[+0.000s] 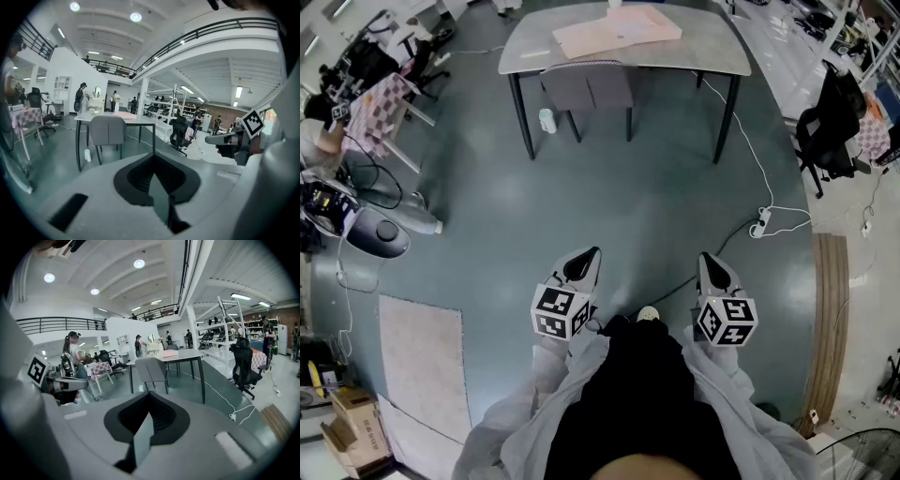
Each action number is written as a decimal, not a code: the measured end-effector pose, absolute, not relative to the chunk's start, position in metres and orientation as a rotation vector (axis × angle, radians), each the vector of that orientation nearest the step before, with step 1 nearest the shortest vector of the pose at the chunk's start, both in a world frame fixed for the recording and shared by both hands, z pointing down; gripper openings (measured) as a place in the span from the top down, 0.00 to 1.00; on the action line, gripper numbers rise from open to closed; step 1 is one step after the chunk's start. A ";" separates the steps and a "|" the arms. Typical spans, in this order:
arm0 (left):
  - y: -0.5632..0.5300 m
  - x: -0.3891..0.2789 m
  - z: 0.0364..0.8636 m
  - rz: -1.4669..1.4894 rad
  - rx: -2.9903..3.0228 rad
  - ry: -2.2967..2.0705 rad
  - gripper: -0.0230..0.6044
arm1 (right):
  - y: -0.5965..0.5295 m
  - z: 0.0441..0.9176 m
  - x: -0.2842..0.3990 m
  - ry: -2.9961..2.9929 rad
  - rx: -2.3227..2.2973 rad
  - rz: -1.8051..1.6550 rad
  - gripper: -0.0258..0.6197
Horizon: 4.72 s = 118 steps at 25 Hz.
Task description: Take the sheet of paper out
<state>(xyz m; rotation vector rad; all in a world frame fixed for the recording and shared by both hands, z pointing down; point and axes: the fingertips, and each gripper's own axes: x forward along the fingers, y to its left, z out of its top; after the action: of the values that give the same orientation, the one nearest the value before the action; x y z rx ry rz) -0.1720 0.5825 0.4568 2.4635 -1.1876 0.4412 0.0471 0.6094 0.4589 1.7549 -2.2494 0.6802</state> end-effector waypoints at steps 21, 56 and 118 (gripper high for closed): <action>0.655 -0.216 0.449 0.363 2.506 -1.170 0.96 | 0.681 0.441 -0.015 -2.338 1.801 0.596 0.94; 0.407 -0.141 0.453 0.329 2.450 -1.248 0.96 | 0.430 0.448 0.066 -2.380 1.707 0.608 0.94; 0.018 -0.112 0.438 0.195 2.430 -1.259 0.02 | 0.041 0.445 0.065 -2.435 1.603 0.638 0.94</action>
<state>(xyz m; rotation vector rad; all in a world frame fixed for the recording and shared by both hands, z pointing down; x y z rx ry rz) -0.1117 0.0184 0.4385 2.4296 -1.2592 0.1946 0.0651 0.0408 0.4448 1.6029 -2.4354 0.6383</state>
